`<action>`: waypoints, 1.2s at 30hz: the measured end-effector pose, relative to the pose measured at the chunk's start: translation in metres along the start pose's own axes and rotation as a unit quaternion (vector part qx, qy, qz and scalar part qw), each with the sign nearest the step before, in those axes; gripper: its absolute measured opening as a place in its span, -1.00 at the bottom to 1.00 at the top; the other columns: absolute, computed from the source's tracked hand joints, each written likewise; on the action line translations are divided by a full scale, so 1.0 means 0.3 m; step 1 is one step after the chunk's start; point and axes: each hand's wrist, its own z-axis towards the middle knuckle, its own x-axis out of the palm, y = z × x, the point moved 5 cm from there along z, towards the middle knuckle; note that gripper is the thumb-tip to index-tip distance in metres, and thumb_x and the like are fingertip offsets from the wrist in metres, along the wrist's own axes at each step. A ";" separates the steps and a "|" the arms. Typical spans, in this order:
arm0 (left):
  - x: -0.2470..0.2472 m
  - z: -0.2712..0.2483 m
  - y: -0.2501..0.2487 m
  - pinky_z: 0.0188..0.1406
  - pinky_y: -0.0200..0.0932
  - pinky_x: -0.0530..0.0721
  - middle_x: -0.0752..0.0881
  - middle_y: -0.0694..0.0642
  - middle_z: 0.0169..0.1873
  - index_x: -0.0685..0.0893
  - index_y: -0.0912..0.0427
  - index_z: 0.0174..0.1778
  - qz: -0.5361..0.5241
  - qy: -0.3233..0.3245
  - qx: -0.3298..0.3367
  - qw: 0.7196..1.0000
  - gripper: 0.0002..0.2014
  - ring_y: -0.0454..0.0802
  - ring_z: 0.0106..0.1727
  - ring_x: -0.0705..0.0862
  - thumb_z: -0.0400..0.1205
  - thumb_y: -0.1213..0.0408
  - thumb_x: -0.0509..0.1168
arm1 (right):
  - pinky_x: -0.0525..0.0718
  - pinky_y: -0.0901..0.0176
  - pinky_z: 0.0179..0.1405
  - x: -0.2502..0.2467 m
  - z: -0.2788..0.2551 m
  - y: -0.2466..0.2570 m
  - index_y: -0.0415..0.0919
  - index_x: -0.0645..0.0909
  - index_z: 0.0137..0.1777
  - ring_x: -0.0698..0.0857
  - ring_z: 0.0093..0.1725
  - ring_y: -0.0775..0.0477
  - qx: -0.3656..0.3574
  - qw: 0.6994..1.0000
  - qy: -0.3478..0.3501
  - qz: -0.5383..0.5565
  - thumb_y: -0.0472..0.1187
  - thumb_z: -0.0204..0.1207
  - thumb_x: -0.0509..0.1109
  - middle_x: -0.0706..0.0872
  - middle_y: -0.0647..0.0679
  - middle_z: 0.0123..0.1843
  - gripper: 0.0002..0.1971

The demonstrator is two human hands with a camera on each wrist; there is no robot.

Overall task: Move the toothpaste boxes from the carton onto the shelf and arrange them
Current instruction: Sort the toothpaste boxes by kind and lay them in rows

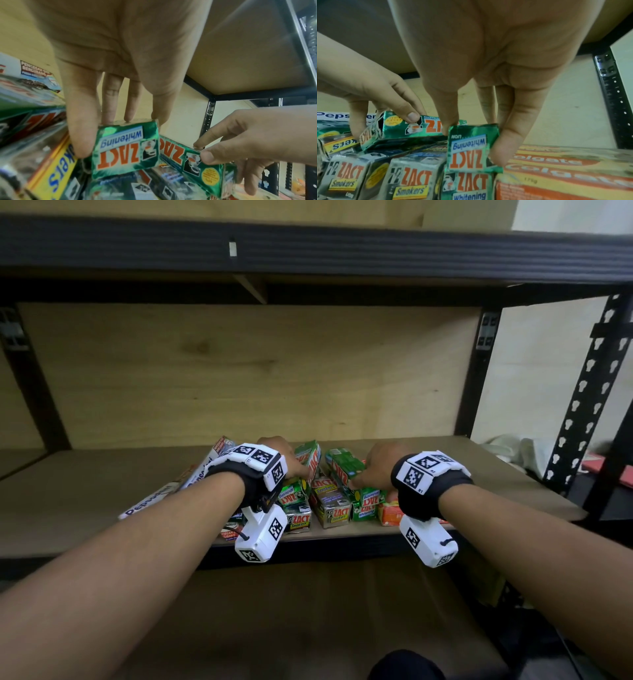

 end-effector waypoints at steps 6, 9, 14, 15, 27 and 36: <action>-0.003 -0.013 0.043 -0.06 0.29 0.80 0.80 0.22 -0.08 0.80 0.20 -0.06 -0.164 0.003 -0.038 0.986 -0.49 0.18 -0.11 0.80 0.21 -0.10 0.55 | 0.75 0.08 0.11 -0.001 -0.026 0.013 -0.19 0.71 0.26 0.76 0.06 -0.09 -0.021 0.997 -0.037 -0.068 0.40 0.47 0.34 0.78 -0.10 0.15 -0.32; -0.008 -0.020 0.070 -0.02 0.22 0.80 0.82 0.26 -0.05 0.81 0.21 0.03 -0.218 -0.005 -0.045 0.975 -0.51 0.24 -0.03 0.82 0.27 -0.02 0.58 | 0.71 0.00 0.23 -0.024 -0.047 0.045 -0.17 0.65 0.33 0.68 0.25 -0.15 -0.044 0.995 -0.064 -0.061 0.26 0.52 0.40 0.69 -0.12 0.31 -0.42; -0.079 -0.041 0.122 -0.11 0.23 0.82 0.83 0.20 -0.14 0.83 0.17 -0.05 -0.269 -0.038 -0.054 0.961 -0.58 0.21 -0.15 0.84 0.28 0.00 0.58 | 0.74 0.06 0.09 -0.012 -0.010 0.138 -0.13 0.64 0.30 0.70 0.18 -0.17 -0.054 0.995 -0.074 -0.036 0.13 0.49 0.47 0.69 -0.13 0.27 -0.53; -0.098 -0.049 0.135 -0.13 0.23 0.82 0.83 0.19 -0.15 0.83 0.17 -0.06 -0.275 -0.050 -0.056 0.959 -0.62 0.19 -0.16 0.84 0.30 0.02 0.59 | 0.74 0.07 0.06 -0.002 0.000 0.163 -0.13 0.65 0.28 0.71 0.15 -0.17 -0.052 0.996 -0.064 -0.030 0.11 0.50 0.47 0.70 -0.13 0.24 -0.56; -0.159 -0.099 0.356 -0.15 0.09 0.84 0.81 0.05 -0.13 0.84 0.02 -0.01 -0.279 -0.055 -0.083 0.955 -0.76 0.10 -0.16 0.80 0.46 0.03 0.53 | 0.78 -0.09 -0.21 0.177 0.258 0.271 -0.11 0.55 -0.47 0.69 -0.46 -0.14 -0.070 0.987 0.038 -0.140 -0.05 0.32 0.48 0.65 0.04 -0.52 -0.76; -0.153 -0.092 0.357 -0.10 0.18 0.83 0.62 0.03 0.13 0.75 0.08 0.24 -0.280 -0.011 -0.085 0.956 -0.64 0.23 0.20 0.68 0.54 0.10 0.51 | 0.71 -0.19 0.04 0.148 0.086 0.317 -0.22 0.52 0.28 0.70 0.19 -0.37 -0.087 0.989 0.005 -0.118 -0.15 0.61 0.28 0.65 -0.30 0.32 -0.72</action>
